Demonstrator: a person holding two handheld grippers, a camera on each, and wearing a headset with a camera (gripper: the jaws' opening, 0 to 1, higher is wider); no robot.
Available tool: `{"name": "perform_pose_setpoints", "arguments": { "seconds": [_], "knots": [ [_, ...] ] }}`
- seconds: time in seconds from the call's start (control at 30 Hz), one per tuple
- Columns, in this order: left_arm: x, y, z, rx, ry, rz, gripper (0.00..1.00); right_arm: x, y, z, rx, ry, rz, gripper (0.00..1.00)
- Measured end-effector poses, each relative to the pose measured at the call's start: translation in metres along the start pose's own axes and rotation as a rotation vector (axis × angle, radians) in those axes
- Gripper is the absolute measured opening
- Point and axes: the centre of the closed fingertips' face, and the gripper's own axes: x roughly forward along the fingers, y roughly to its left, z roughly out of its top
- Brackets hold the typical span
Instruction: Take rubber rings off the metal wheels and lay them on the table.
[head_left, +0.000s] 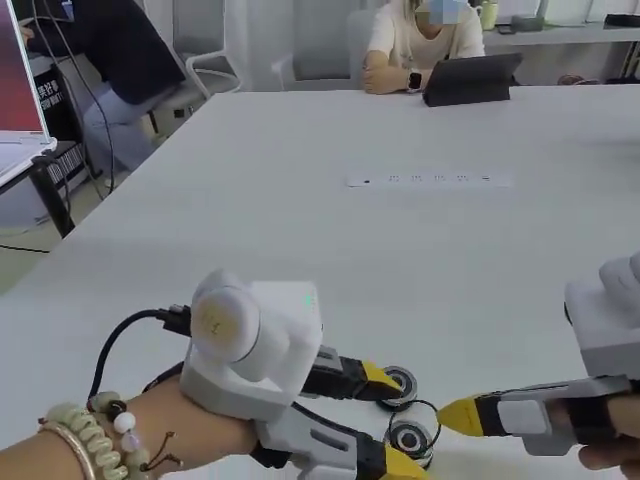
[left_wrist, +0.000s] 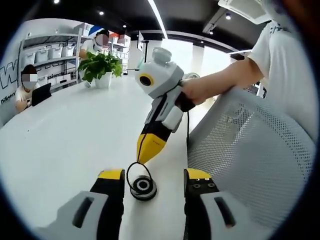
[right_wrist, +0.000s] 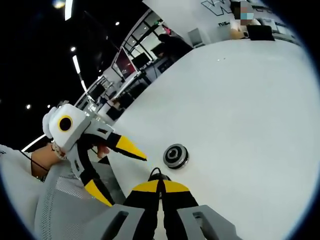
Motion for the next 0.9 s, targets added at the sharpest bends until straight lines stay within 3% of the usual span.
{"name": "perform_pose_setpoints", "arguments": {
  "seconds": [0.13, 0.23, 0.33, 0.47, 0.63, 0.9],
  "knots": [
    [-0.009, 0.004, 0.004, 0.017, 0.009, 0.021, 0.65, -0.004, 0.001, 0.007, -0.019, -0.024, -0.006, 0.00],
    [-0.020, 0.013, 0.007, 0.031, 0.022, 0.056, 0.70, -0.008, 0.001, 0.010, -0.030, -0.036, -0.012, 0.00],
    [-0.031, 0.015, 0.020, 0.005, -0.031, 0.074, 0.75, -0.011, 0.000, 0.014, -0.032, -0.052, -0.015, 0.00],
    [-0.049, 0.014, 0.031, 0.007, -0.068, 0.095, 0.83, -0.013, 0.001, 0.018, -0.033, -0.072, -0.012, 0.00],
    [-0.071, 0.016, 0.032, 0.015, -0.067, 0.145, 0.86, -0.016, 0.003, 0.023, -0.025, -0.095, -0.004, 0.00],
    [-0.110, 0.021, 0.021, -0.011, -0.058, 0.256, 0.88, -0.020, 0.007, 0.028, -0.018, -0.121, 0.010, 0.00]
  ]
}}
